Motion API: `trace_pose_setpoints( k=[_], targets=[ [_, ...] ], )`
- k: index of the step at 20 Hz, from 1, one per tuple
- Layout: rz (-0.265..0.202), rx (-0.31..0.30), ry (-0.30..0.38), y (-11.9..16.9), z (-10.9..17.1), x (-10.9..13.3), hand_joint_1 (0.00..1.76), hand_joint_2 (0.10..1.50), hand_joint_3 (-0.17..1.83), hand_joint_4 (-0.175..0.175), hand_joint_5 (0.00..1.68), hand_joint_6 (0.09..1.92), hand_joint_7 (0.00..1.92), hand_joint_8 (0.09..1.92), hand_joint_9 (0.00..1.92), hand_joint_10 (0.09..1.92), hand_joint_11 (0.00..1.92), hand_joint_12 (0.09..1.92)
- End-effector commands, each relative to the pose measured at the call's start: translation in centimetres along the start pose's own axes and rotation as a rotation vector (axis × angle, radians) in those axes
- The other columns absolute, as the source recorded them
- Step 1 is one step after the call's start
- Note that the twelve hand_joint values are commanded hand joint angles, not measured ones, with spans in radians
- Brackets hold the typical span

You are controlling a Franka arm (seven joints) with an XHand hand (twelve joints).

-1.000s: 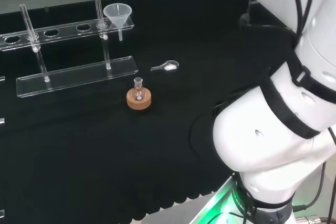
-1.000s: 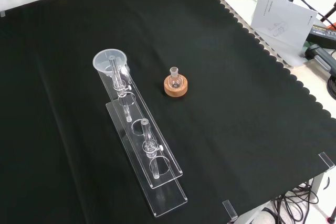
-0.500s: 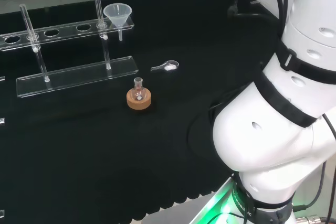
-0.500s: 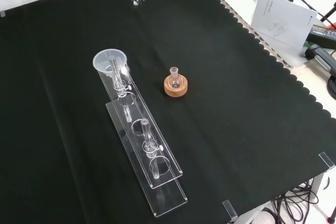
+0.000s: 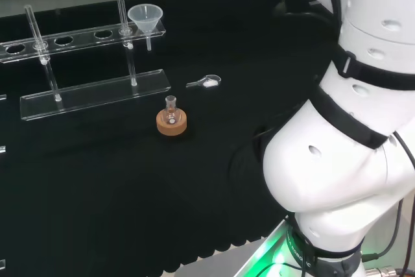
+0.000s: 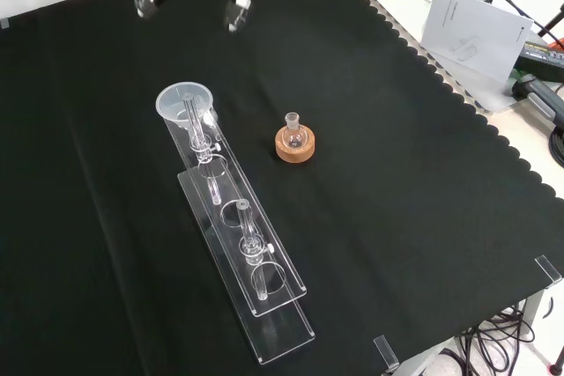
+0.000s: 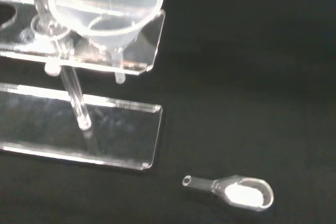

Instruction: Pick up the funnel from the transparent funnel stand.

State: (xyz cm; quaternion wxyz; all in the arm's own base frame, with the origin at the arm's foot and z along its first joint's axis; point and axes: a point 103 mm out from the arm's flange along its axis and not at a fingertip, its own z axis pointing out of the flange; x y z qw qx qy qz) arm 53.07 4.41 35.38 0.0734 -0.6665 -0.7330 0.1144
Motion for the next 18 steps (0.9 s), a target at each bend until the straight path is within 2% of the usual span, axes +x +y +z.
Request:
trace_pose_setpoints(
  k=[1, 8, 10, 12, 14, 18],
  targets=[
    [-0.046, 0.106, -0.036, 2.9, 2.9, 2.7, 0.45, 0.78, 0.25, 0.008, 0.15, 0.09, 0.01, 0.6, 0.23, 0.74, 0.16, 1.5],
    [-0.061, 0.147, -0.065, 3.8, 3.4, 3.9, 0.48, 0.74, 0.23, -0.01, 0.11, 0.09, 0.0, 0.53, 0.17, 0.8, 0.19, 1.51],
    [-0.058, 0.154, -0.082, 4.0, 3.5, 4.1, 0.5, 0.74, 0.23, -0.016, 0.1, 0.09, 0.0, 0.52, 0.16, 0.81, 0.21, 1.52],
    [-0.044, 0.187, -0.1, 4.3, 3.6, 4.2, 0.53, 0.73, 0.23, -0.02, 0.09, 0.09, 0.0, 0.5, 0.15, 0.82, 0.23, 1.52],
    [-0.042, 0.164, -0.104, 4.5, 3.6, 4.2, 0.57, 0.72, 0.22, -0.023, 0.09, 0.09, 0.0, 0.48, 0.14, 0.83, 0.25, 1.52],
    [-0.034, 0.17, -0.111, 5.3, 3.5, 4.1, 0.6, 0.72, 0.23, -0.029, 0.09, 0.09, 0.0, 0.47, 0.14, 0.83, 0.29, 1.51]
  ],
)
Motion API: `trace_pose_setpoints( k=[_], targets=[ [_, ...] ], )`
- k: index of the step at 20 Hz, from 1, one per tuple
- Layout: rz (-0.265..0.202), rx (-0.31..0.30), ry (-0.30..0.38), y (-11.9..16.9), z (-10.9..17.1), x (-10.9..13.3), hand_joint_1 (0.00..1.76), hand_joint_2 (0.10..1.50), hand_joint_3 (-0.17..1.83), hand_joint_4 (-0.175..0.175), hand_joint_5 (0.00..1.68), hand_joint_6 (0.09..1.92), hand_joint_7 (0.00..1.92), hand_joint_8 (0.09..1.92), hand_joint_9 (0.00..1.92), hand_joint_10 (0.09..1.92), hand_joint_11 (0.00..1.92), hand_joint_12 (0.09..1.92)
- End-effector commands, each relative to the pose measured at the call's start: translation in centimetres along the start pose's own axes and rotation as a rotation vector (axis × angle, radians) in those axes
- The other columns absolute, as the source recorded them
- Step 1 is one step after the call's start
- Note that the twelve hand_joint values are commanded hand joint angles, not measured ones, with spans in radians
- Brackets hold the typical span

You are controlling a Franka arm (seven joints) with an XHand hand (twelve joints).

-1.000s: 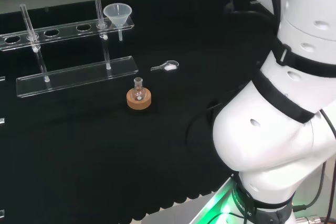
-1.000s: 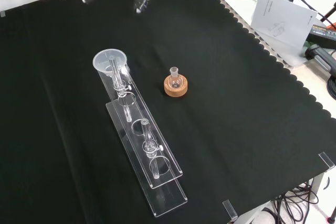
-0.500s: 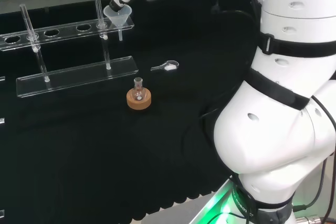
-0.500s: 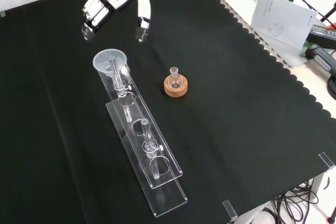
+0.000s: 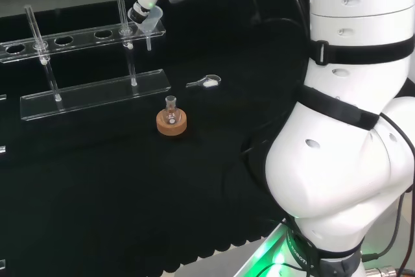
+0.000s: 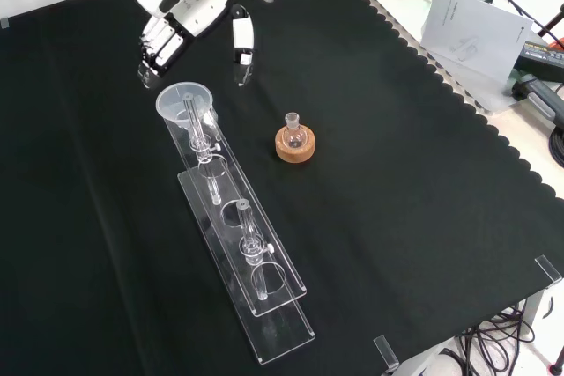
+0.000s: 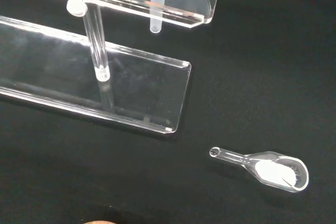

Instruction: Pick up the funnel from the transparent funnel stand.

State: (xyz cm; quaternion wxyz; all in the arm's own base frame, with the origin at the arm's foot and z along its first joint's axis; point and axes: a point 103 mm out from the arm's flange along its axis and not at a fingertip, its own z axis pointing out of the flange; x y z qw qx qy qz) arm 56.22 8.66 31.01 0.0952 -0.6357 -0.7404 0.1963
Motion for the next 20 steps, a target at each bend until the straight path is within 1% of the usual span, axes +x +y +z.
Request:
trace_pose_setpoints(
  k=[1, 7, 11, 14, 20],
  targets=[
    [0.016, 0.023, -0.026, 1.0, 0.3, -0.1, 0.61, 0.72, 0.23, -0.03, 0.09, 0.09, 0.0, 0.47, 0.14, 0.83, 0.3, 1.5],
    [0.001, 0.038, -0.026, 2.1, 0.8, 0.1, 0.62, 0.72, 0.23, -0.035, 0.08, 0.09, 0.0, 0.46, 0.14, 0.84, 0.31, 1.5],
    [-0.005, 0.049, -0.028, 2.6, 1.0, 0.2, 0.62, 0.71, 0.24, -0.036, 0.07, 0.09, 0.0, 0.39, 0.11, 0.85, 0.33, 1.49],
    [-0.008, 0.056, -0.03, 2.8, 1.2, 0.2, 0.62, 0.71, 0.24, -0.036, 0.06, 0.09, 0.0, 0.37, 0.09, 0.85, 0.34, 1.48],
    [-0.009, 0.08, -0.023, 3.3, 2.0, -0.2, 0.62, 0.71, 0.25, -0.034, 0.06, 0.09, 0.0, 0.42, 0.11, 0.87, 0.34, 1.48]
  ],
)
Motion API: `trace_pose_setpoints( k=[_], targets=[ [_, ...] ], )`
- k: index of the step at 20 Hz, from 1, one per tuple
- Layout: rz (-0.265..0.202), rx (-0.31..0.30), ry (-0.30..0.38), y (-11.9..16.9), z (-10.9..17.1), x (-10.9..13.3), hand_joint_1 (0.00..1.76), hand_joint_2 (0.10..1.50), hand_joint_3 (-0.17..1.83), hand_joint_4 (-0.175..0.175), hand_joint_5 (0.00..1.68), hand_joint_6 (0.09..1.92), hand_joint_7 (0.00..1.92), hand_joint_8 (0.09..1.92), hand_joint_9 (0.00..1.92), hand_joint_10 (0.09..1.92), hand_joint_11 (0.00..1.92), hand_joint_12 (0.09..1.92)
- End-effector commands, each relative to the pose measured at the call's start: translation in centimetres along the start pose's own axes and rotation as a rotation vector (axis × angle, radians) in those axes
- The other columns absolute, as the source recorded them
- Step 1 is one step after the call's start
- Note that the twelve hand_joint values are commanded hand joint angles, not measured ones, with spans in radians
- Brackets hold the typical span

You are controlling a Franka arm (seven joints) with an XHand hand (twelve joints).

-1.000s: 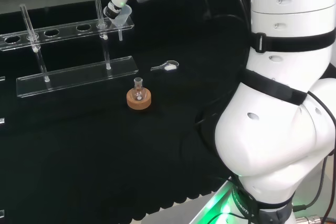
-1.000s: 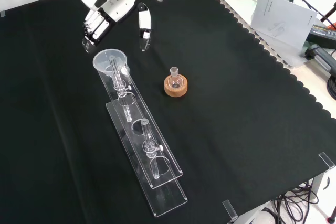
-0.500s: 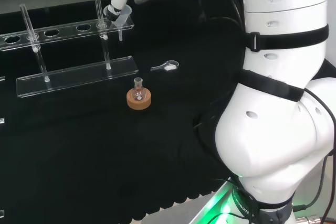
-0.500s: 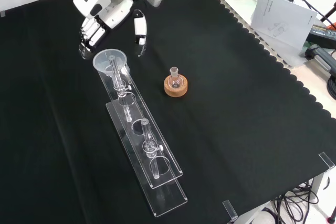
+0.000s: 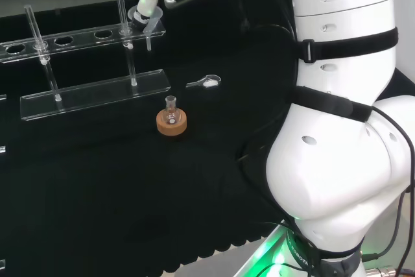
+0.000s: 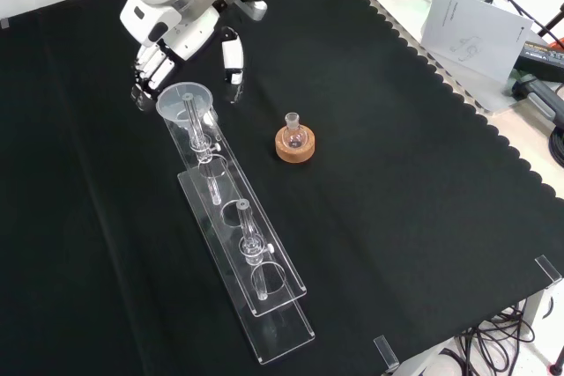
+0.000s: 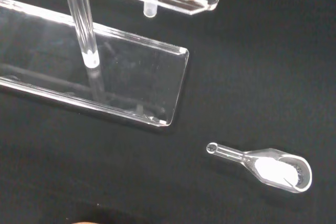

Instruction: Pick up the funnel from the transparent funnel stand.

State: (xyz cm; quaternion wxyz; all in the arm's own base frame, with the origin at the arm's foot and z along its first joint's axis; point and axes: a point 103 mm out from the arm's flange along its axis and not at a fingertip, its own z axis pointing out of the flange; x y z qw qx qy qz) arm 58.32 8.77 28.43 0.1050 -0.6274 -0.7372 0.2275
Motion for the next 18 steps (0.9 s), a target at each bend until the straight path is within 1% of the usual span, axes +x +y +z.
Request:
trace_pose_setpoints(
  k=[1, 4, 11, 13, 15, 18],
  targets=[
    [-0.006, 0.022, 0.003, 0.5, 0.6, -0.2, 0.61, 0.71, 0.26, -0.034, 0.06, 0.09, 0.0, 0.43, 0.11, 0.88, 0.35, 1.48],
    [-0.009, 0.012, -0.001, 0.8, 0.8, 0.1, 0.61, 0.71, 0.26, -0.034, 0.06, 0.09, 0.0, 0.44, 0.12, 0.88, 0.35, 1.48],
    [-0.009, 0.008, -0.015, 1.4, 0.9, 0.3, 0.61, 0.71, 0.27, -0.033, 0.06, 0.09, 0.0, 0.47, 0.13, 0.88, 0.34, 1.48],
    [-0.004, 0.013, -0.017, 1.6, 0.9, 0.3, 0.61, 0.71, 0.27, -0.033, 0.07, 0.09, 0.0, 0.5, 0.14, 0.87, 0.33, 1.48],
    [0.0, 0.002, -0.02, 1.6, 1.0, 0.4, 0.61, 0.71, 0.28, -0.033, 0.08, 0.09, 0.0, 0.54, 0.16, 0.87, 0.33, 1.48],
    [0.006, -0.008, -0.028, 1.8, 1.1, 0.4, 0.62, 0.7, 0.29, -0.034, 0.1, 0.09, 0.0, 0.64, 0.19, 0.85, 0.32, 1.49]
  ],
)
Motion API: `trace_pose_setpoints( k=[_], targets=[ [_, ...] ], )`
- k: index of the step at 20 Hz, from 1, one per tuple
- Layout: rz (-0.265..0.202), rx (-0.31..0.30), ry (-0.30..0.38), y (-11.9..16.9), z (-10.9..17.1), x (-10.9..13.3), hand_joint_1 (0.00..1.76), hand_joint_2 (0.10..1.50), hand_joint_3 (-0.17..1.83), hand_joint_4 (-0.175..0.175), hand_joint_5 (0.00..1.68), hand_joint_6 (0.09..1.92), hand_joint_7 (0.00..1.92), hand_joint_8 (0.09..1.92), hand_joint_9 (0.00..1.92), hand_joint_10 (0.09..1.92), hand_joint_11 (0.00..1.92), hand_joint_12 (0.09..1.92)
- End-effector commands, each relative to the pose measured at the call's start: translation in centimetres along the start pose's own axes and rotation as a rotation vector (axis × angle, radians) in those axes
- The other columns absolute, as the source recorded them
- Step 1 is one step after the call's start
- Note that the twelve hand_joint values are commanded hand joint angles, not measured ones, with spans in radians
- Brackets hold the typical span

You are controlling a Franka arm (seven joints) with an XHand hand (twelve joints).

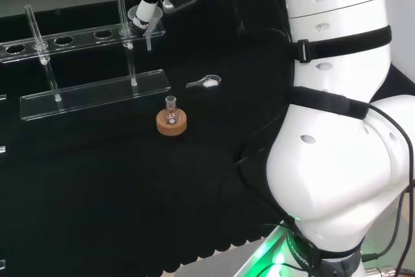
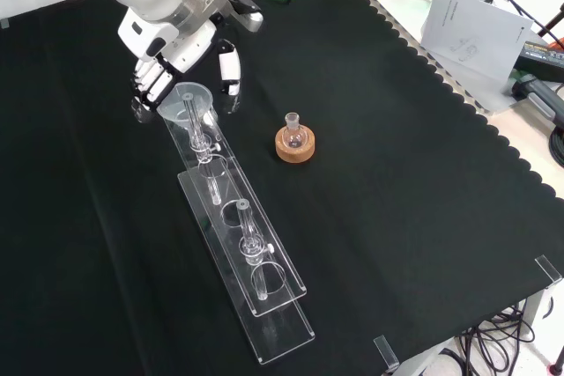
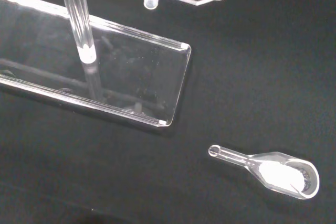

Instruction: Pick up the funnel from the transparent funnel stand.

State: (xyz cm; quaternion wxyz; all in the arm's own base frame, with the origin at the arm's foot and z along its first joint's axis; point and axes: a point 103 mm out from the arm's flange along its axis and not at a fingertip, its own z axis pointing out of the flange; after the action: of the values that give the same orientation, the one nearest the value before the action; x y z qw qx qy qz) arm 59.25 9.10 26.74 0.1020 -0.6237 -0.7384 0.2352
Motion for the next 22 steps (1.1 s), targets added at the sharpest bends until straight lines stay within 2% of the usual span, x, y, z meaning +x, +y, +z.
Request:
trace_pose_setpoints(
  k=[1, 8, 15, 18, 22],
  targets=[
    [0.014, -0.014, -0.014, 0.2, 0.2, -0.1, 0.62, 0.7, 0.3, -0.034, 0.11, 0.09, 0.0, 0.65, 0.2, 0.85, 0.32, 1.49],
    [0.029, -0.016, -0.02, 0.5, 0.5, -0.6, 0.64, 0.73, 0.34, -0.029, 0.2, 0.09, 0.06, 0.72, 0.31, 0.79, 0.32, 1.47],
    [0.032, -0.051, -0.049, 0.5, 0.3, -0.4, 0.63, 0.76, 0.4, -0.024, 0.34, 0.09, 0.25, 0.73, 0.52, 0.68, 0.36, 1.4],
    [0.039, -0.103, -0.061, 0.1, 0.0, -0.4, 0.64, 0.76, 0.42, -0.027, 0.4, 0.09, 0.31, 0.73, 0.59, 0.66, 0.38, 1.38],
    [0.052, -0.211, -0.108, -0.9, -0.9, -0.3, 0.66, 0.79, 0.44, -0.042, 0.48, 0.09, 0.5, 0.75, 0.78, 0.62, 0.44, 1.34]
  ],
)
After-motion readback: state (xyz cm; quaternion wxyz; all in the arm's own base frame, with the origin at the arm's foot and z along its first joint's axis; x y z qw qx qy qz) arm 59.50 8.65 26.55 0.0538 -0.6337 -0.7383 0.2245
